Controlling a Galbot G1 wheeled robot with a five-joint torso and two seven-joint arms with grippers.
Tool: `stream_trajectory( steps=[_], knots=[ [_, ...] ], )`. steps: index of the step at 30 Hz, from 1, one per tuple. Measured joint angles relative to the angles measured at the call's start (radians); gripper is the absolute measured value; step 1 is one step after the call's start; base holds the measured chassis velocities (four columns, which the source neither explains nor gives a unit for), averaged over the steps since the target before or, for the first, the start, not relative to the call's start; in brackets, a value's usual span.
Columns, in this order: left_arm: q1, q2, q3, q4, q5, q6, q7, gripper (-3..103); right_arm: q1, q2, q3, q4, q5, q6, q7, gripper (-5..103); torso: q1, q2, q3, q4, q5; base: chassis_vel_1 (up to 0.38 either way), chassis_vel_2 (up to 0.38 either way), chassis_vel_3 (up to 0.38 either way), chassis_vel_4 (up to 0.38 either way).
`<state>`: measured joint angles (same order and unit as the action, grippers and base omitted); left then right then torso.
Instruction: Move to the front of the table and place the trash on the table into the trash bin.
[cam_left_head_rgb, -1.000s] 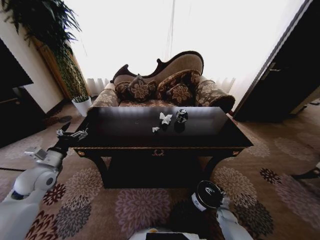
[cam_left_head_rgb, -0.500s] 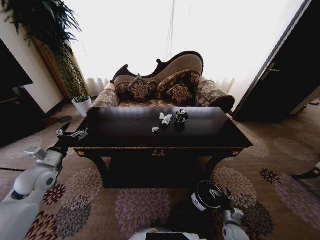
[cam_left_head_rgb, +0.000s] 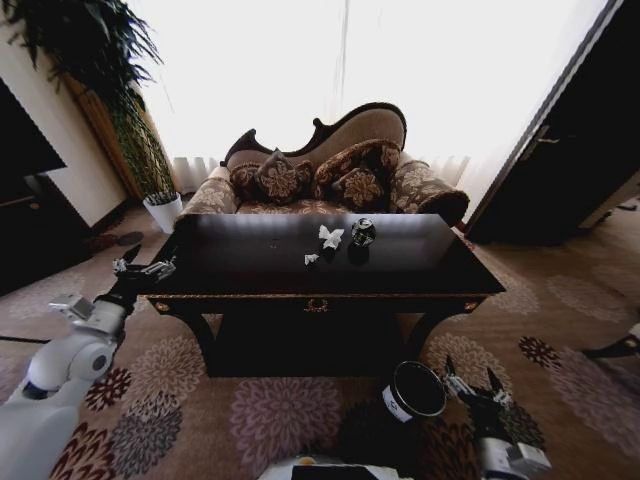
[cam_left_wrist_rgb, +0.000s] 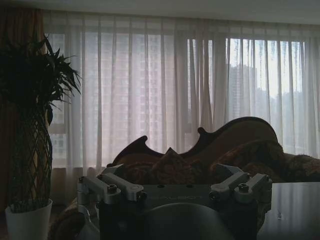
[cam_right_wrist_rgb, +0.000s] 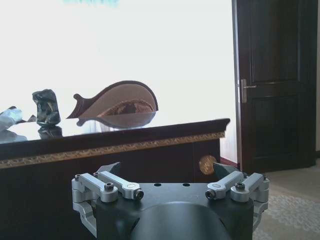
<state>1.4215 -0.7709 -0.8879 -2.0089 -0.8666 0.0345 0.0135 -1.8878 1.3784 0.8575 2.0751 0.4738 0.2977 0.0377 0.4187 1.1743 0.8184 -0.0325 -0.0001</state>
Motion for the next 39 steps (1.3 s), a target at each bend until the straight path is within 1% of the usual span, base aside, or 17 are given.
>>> stream_trajectory(
  steps=[2, 4, 9, 10, 12, 13, 15, 17, 19, 20, 22, 24, 27, 30, 31, 32, 39],
  knots=[
    [0.000, 0.000, 0.000, 0.000, 0.000, 0.000, 0.000, 100, 0.002, -0.003, 0.000, 0.020, 0.002, -0.011, 0.001, 100, 0.000, 0.000, 0.000, 0.0000, 0.0000, 0.000, 0.000, 0.000, 0.000],
    [0.000, 0.000, 0.000, 0.000, 0.000, 0.000, 0.000, 100, 0.028, -0.021, -0.005, 0.088, 0.006, -0.059, 0.005, 100, 0.000, 0.000, 0.000, 0.0000, 0.0000, 0.000, 0.000, 0.000, 0.000],
    [0.000, 0.000, 0.000, 0.000, 0.000, 0.000, 0.000, 100, 0.106, -0.065, -0.030, 0.131, 0.010, -0.128, 0.027, 100, 0.000, 0.000, 0.000, 0.0000, 0.0002, 0.000, 0.000, 0.000, 0.000],
    [0.000, 0.000, 0.000, 0.000, 0.000, 0.000, 0.000, 100, 0.156, -0.105, -0.050, 0.139, 0.021, -0.166, 0.047, 100, 0.000, 0.000, 0.000, 0.0001, 0.0002, 0.000, 0.000, 0.000, 0.000],
    [0.000, 0.000, 0.000, 0.000, 0.000, 0.000, 0.000, 100, 0.196, -0.146, -0.074, 0.143, 0.039, -0.200, 0.068, 100, 0.000, 0.000, 0.000, 0.0001, 0.0002, 0.000, 0.000, 0.000, 0.000],
    [0.000, 0.000, 0.000, 0.000, 0.000, 0.000, 0.000, 100, 0.196, -0.146, -0.074, 0.143, 0.039, -0.200, 0.068, 100, 0.000, 0.000, 0.000, 0.0001, 0.0002, 0.000, 0.000, 0.000, 0.000],
    [0.000, 0.000, 0.000, 0.000, 0.000, 0.000, 0.000, 100, 0.260, -0.240, -0.118, 0.151, 0.089, -0.260, 0.094, 100, 0.000, 0.000, 0.000, 0.0000, 0.0002, 0.000, 0.000, 0.000, 0.000],
    [0.000, 0.000, 0.000, 0.000, 0.000, 0.000, 0.000, 100, 0.302, -0.304, -0.145, 0.147, 0.110, -0.288, 0.101, 100, 0.000, 0.000, 0.000, 0.0003, 0.0001, 0.000, 0.000, 0.000, 0.000],
    [0.000, 0.000, 0.000, 0.000, 0.000, 0.000, 0.000, 100, 0.318, -0.327, -0.155, 0.140, 0.115, -0.295, 0.102, 100, 0.000, 0.000, 0.000, 0.0002, 0.0002, 0.000, 0.000, 0.000, 0.000],
    [0.000, 0.000, 0.000, 0.000, 0.000, 0.000, 0.000, 100, 0.356, -0.378, -0.178, 0.121, 0.129, -0.306, 0.102, 100, 0.000, 0.000, 0.000, 0.0001, 0.0002, 0.000, 0.000, 0.000, 0.000],
    [0.000, 0.000, 0.000, 0.000, 0.000, 0.000, 0.000, 100, 0.408, -0.427, -0.207, 0.091, 0.155, -0.319, 0.102, 100, 0.000, 0.000, 0.000, 0.0000, 0.0002, 0.000, 0.000, 0.000, 0.000],
    [0.000, 0.000, 0.000, 0.000, 0.000, 0.000, 0.000, 100, 0.417, -0.435, -0.213, 0.085, 0.159, -0.321, 0.102, 100, 0.000, 0.000, 0.000, 0.0001, 0.0002, 0.000, 0.000, 0.000, 0.000],
    [0.000, 0.000, 0.000, 0.000, 0.000, 0.000, 0.000, 100, 0.543, -0.529, -0.298, -0.002, 0.223, -0.336, 0.105, 100, 0.000, 0.000, 0.000, 0.0000, 0.0003, 0.000, 0.000, 0.000, 0.000],
    [0.000, 0.000, 0.000, 0.000, 0.000, 0.000, 0.000, 100, 0.585, -0.553, -0.323, -0.033, 0.237, -0.337, 0.105, 100, 0.000, 0.000, 0.000, 0.0001, 0.0004, 0.000, 0.000, 0.000, 0.000],
    [0.000, 0.000, 0.000, 0.000, 0.000, 0.000, 0.000, 100, 0.634, -0.577, -0.351, -0.065, 0.251, -0.340, 0.104, 100, 0.000, 0.000, 0.000, 0.0001, 0.0002, 0.000, 0.000, 0.000, 0.000],
    [0.000, 0.000, 0.000, 0.000, 0.000, 0.000, 0.000, 100, 0.766, -0.619, -0.442, -0.127, 0.296, -0.358, 0.106, 100, 0.000, 0.000, 0.000, 0.0000, 0.0002, 0.000, 0.000, 0.000, 0.000],
    [0.000, 0.000, 0.000, 0.000, 0.000, 0.000, 0.000, 100, 0.932, -0.626, -0.606, -0.232, 0.324, -0.362, 0.109, 100, 0.000, 0.000, 0.000, 0.0001, 0.0001, 0.000, 0.000, 0.000, 0.000]
  ],
)
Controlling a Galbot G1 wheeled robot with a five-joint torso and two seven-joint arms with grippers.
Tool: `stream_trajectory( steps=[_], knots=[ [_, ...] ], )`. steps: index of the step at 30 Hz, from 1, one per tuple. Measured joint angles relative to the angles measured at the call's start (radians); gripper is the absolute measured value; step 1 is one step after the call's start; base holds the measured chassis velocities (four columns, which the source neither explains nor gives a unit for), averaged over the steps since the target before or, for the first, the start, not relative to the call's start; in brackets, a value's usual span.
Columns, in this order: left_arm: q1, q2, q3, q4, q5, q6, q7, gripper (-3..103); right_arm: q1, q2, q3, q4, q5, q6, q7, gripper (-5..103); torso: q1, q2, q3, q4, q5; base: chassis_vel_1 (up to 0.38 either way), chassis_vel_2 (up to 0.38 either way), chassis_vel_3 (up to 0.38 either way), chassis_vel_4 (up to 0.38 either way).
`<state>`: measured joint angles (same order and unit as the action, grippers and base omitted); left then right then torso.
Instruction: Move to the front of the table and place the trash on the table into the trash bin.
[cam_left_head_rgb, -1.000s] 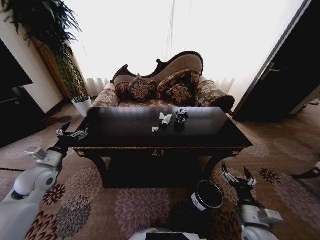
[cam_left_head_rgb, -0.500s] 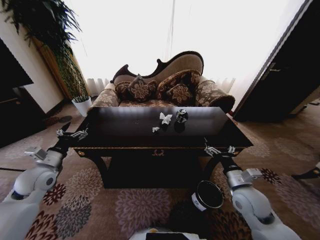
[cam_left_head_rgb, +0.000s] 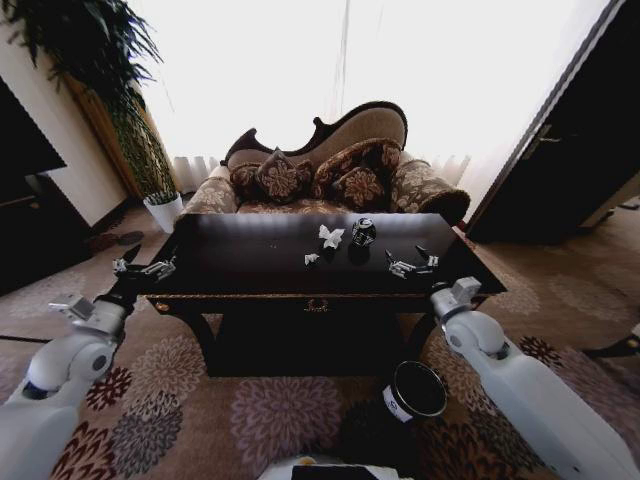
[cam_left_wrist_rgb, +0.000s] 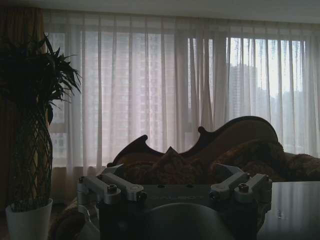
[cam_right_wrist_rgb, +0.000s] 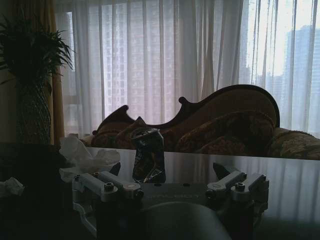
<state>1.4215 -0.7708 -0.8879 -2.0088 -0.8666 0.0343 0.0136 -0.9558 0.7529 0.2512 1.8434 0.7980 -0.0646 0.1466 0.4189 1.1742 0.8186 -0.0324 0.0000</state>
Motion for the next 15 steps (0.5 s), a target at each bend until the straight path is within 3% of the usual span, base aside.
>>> stream_trajectory(
  steps=[15],
  knots=[
    [0.000, 0.000, 0.000, 0.000, 0.000, 0.000, 0.000, 100, 0.304, 0.027, -0.266, -0.194, 0.034, -0.010, 0.002, 100, 0.000, 0.000, 0.000, -0.0001, 0.0001, 0.000, 0.000, 0.000, 0.000]
  ],
)
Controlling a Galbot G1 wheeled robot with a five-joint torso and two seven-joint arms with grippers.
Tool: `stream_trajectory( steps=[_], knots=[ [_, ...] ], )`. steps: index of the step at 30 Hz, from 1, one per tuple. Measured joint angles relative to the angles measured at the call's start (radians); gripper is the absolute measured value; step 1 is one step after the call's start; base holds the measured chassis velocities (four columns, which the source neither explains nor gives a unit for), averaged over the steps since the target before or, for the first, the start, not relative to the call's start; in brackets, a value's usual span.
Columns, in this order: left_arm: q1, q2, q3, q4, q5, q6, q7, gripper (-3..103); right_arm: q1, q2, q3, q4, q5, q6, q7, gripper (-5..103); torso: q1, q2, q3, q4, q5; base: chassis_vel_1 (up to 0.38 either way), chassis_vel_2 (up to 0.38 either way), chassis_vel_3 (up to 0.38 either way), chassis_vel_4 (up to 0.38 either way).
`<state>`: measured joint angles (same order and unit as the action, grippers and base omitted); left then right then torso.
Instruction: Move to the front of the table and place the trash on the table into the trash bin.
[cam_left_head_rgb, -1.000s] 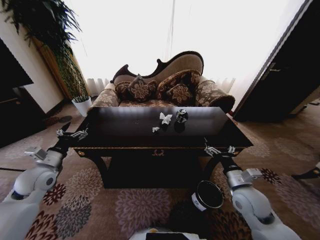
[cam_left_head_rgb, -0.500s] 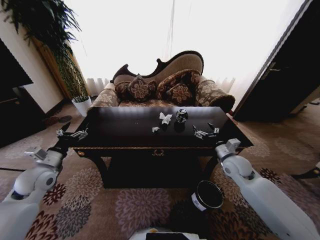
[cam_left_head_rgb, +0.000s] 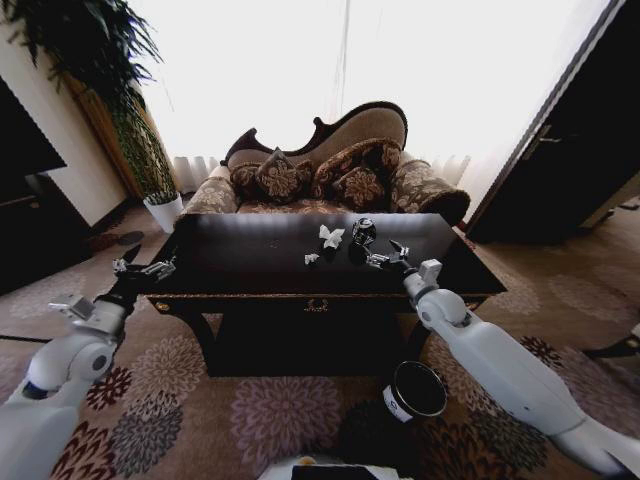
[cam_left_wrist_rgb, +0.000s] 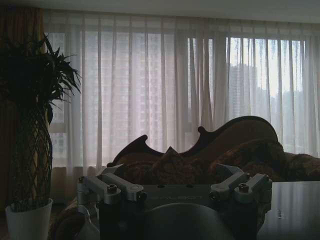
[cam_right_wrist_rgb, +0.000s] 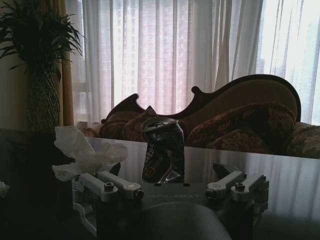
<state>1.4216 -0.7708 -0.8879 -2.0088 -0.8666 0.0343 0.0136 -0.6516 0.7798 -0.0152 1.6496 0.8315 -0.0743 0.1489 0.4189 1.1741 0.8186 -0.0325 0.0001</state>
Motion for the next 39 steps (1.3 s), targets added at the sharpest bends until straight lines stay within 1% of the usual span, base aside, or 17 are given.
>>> stream_trajectory(
  steps=[6, 13, 17, 25, 27, 28, 31, 33, 34, 35, 37, 39],
  knots=[
    [0.000, 0.000, 0.000, 0.000, 0.000, 0.000, 0.000, 100, 0.072, 0.032, -0.038, -0.064, 0.014, -0.008, 0.003, 100, 0.000, 0.000, 0.000, 0.0001, -0.0002, 0.000, 0.000, 0.000, 0.000],
    [0.000, 0.000, 0.000, 0.000, 0.000, 0.000, 0.000, 100, 0.110, 0.045, -0.073, -0.114, 0.018, -0.009, 0.002, 100, 0.000, 0.000, 0.000, -0.0001, -0.0002, 0.000, 0.000, 0.000, 0.000],
    [0.000, 0.000, 0.000, 0.000, 0.000, 0.000, 0.000, 100, 0.142, 0.065, -0.111, -0.145, 0.012, -0.008, 0.001, 100, 0.000, 0.000, 0.000, 0.0000, -0.0002, 0.000, 0.000, 0.000, 0.000],
    [0.000, 0.000, 0.000, 0.000, 0.000, 0.000, 0.000, 100, 0.196, 0.095, -0.150, -0.190, 0.006, 0.000, -0.001, 101, 0.000, 0.000, 0.000, 0.0001, -0.0001, 0.000, 0.000, 0.000, 0.000],
    [0.000, 0.000, 0.000, 0.000, 0.000, 0.000, 0.000, 100, 0.210, 0.100, -0.160, -0.200, 0.006, 0.002, -0.002, 91, 0.000, 0.000, 0.000, 0.0001, -0.0002, 0.000, 0.000, 0.000, 0.000],
    [0.000, 0.000, 0.000, 0.000, 0.000, 0.000, 0.000, 100, 0.210, 0.100, -0.160, -0.200, 0.006, 0.002, -0.002, 91, 0.000, 0.000, 0.000, 0.0001, -0.0002, 0.000, 0.000, 0.000, 0.000],
    [0.000, 0.000, 0.000, 0.000, 0.000, 0.000, 0.000, 100, 0.220, 0.107, -0.168, -0.209, 0.006, 0.007, -0.004, 75, 0.000, 0.000, 0.000, 0.0001, -0.0002, 0.000, 0.000, 0.000, 0.000],
    [0.000, 0.000, 0.000, 0.000, 0.000, 0.000, 0.000, 100, 0.221, 0.107, -0.169, -0.209, 0.006, 0.008, -0.004, 75, 0.000, 0.000, 0.000, 0.0001, -0.0002, 0.000, 0.000, 0.000, 0.000],
    [0.000, 0.000, 0.000, 0.000, 0.000, 0.000, 0.000, 100, 0.221, 0.108, -0.169, -0.209, 0.006, 0.009, -0.004, 70, 0.000, 0.000, 0.000, 0.0000, -0.0002, 0.000, 0.000, 0.000, 0.000],
    [0.000, 0.000, 0.000, 0.000, 0.000, 0.000, 0.000, 100, 0.220, 0.109, -0.169, -0.209, 0.006, 0.010, -0.004, 59, 0.000, 0.000, 0.000, 0.0000, -0.0002, 0.000, 0.000, 0.000, 0.000],
    [0.000, 0.000, 0.000, 0.000, 0.000, 0.000, 0.000, 100, 0.217, 0.109, -0.167, -0.208, 0.006, 0.010, -0.004, 59, 0.000, 0.000, 0.000, 0.0000, -0.0002, 0.000, 0.000, 0.000, 0.000],
    [0.000, 0.000, 0.000, 0.000, 0.000, 0.000, 0.000, 100, 0.212, 0.109, -0.164, -0.206, 0.006, 0.010, -0.003, 48, 0.000, 0.000, 0.000, 0.0000, -0.0001, 0.000, 0.000, 0.000, 0.000]
  ],
)
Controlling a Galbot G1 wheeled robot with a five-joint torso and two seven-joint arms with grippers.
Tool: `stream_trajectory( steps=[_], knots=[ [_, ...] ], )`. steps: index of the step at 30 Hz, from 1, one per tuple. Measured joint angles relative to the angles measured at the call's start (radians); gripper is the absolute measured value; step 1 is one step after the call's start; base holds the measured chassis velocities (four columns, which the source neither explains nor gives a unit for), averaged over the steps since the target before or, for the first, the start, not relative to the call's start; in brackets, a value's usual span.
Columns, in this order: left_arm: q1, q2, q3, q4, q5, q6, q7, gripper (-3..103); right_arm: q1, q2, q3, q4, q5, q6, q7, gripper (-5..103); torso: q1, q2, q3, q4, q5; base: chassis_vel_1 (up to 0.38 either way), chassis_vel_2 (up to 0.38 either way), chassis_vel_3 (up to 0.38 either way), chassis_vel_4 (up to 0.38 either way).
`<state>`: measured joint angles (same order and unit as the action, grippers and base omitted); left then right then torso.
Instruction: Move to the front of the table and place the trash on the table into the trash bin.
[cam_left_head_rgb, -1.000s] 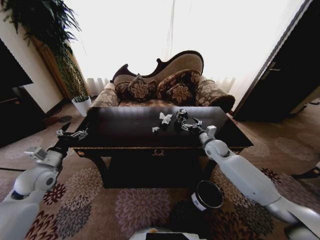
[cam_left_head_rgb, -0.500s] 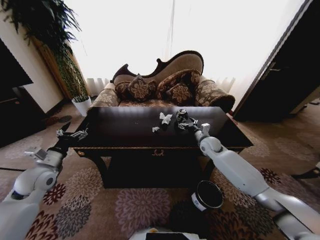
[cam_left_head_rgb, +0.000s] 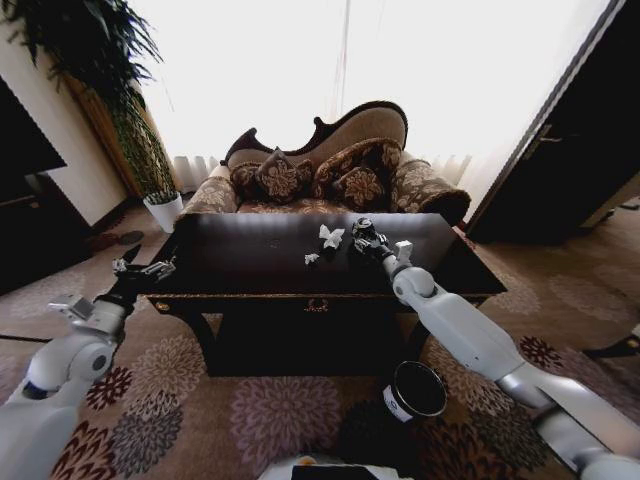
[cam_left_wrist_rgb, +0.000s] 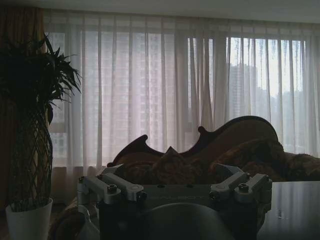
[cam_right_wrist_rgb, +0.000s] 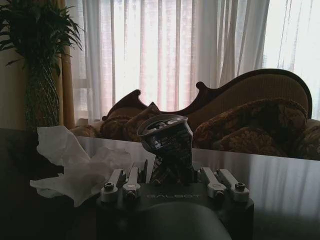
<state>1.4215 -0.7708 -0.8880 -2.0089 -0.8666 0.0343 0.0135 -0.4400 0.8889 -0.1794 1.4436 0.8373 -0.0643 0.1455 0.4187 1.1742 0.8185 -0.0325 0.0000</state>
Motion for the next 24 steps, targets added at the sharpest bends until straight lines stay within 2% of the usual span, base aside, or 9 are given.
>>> stream_trajectory(
  steps=[2, 3, 5, 6, 9, 11, 13, 24],
  knots=[
    [0.000, 0.000, 0.000, 0.000, 0.000, 0.000, 0.000, 100, -0.008, 0.000, 0.004, 0.004, -0.001, 0.001, 0.001, 37, 0.000, 0.000, 0.000, 0.0000, 0.0000, 0.000, 0.000, 0.000, 0.000],
    [0.000, 0.000, 0.000, 0.000, 0.000, 0.000, 0.000, 100, -0.008, 0.000, 0.004, 0.004, -0.001, 0.001, 0.001, 37, 0.000, 0.000, 0.000, 0.0000, 0.0000, 0.000, 0.000, 0.000, 0.000],
    [0.000, 0.000, 0.000, 0.000, 0.000, 0.000, 0.000, 100, -0.013, 0.000, 0.007, 0.007, -0.002, 0.001, 0.002, 27, 0.000, 0.000, 0.000, 0.0000, 0.0000, 0.000, 0.000, 0.000, 0.000],
    [0.000, 0.000, 0.000, 0.000, 0.000, 0.000, 0.000, 100, -0.013, 0.000, 0.007, 0.007, -0.002, 0.001, 0.002, 27, 0.000, 0.000, 0.000, 0.0000, 0.0000, 0.000, 0.000, 0.000, 0.000],
    [0.000, 0.000, 0.000, 0.000, 0.000, 0.000, 0.000, 100, -0.017, -0.002, 0.011, 0.018, -0.002, 0.002, 0.004, 10, 0.000, 0.000, 0.000, 0.0000, 0.0000, 0.000, 0.000, 0.000, 0.000],
    [0.000, 0.000, 0.000, 0.000, 0.000, 0.000, 0.000, 100, -0.019, -0.004, 0.011, 0.022, -0.002, 0.002, 0.006, 10, 0.000, 0.000, 0.000, 0.0000, 0.0000, 0.000, 0.000, 0.000, 0.000],
    [0.000, 0.000, 0.000, 0.000, 0.000, 0.000, 0.000, 100, -0.023, -0.007, 0.011, 0.028, -0.002, 0.002, 0.008, 2, 0.000, 0.000, 0.000, 0.0000, 0.0000, 0.000, 0.000, 0.000, 0.000],
    [0.000, 0.000, 0.000, 0.000, 0.000, 0.000, 0.000, 100, -0.061, -0.023, 0.051, 0.086, 0.004, -0.001, 0.026, 0, 0.000, 0.000, 0.000, 0.0001, 0.0001, 0.000, 0.000, 0.000, 0.000]
  ],
)
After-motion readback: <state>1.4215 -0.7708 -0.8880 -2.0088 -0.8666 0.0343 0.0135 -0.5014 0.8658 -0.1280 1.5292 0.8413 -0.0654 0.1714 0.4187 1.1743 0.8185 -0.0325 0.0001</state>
